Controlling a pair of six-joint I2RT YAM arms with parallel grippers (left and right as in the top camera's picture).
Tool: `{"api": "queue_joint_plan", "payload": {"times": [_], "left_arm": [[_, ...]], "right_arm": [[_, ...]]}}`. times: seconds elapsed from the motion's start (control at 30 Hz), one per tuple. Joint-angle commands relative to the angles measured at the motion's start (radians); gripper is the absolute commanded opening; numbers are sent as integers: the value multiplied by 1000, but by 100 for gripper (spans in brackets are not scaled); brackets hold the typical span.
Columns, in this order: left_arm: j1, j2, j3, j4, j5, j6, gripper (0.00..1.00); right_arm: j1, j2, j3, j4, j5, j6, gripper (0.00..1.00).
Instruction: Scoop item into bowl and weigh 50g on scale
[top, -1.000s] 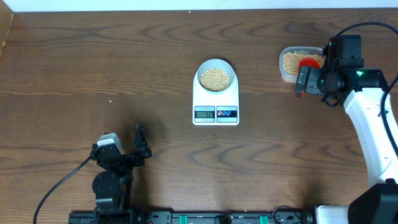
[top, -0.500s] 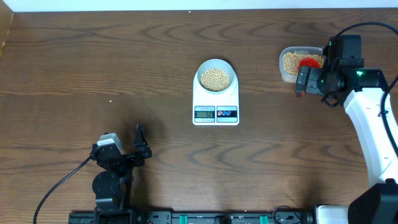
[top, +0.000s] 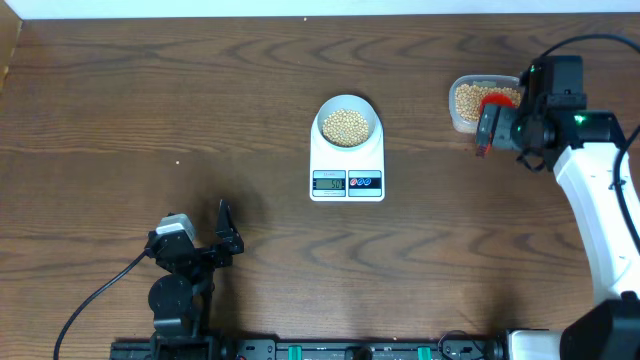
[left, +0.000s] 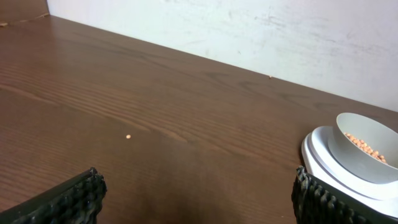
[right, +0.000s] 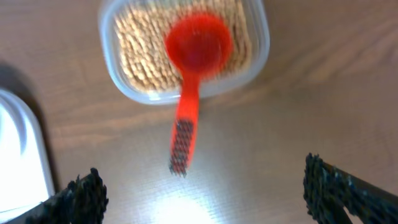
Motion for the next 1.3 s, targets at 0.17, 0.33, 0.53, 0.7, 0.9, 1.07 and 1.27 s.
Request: {"api": "queue_joint_plan", "payload": {"times": [0.17,0.33,0.53,0.7,0.9,1.07,1.27], "left_arm": [[4,-6,-16,-32,-2,-9,98],[4,-6,-16,-32,-2,-9,98],[4,-6,-16,-32,-2,-9,98],[4,-6,-16,-32,-2,-9,98],[4,-6,-16,-32,-2,-9,98],[4,-6,-16,-32,-2,-9,98],[4,-6,-16,-32,-2,-9,98]], "right_arm": [[24,-166,-213,411,-9,-19,99],[32,-280,-447,786,-9,-19,99],[32,-415,-723,1143,-35,-19,99],[32,-514,-892,1252,-56,-80,99],[31,-654,-1043,1290,-83,-158,99],[31,-787,-1141,1289,-83,-226,99],[18,-958,-1269,1286,-80,-243,99]]}}
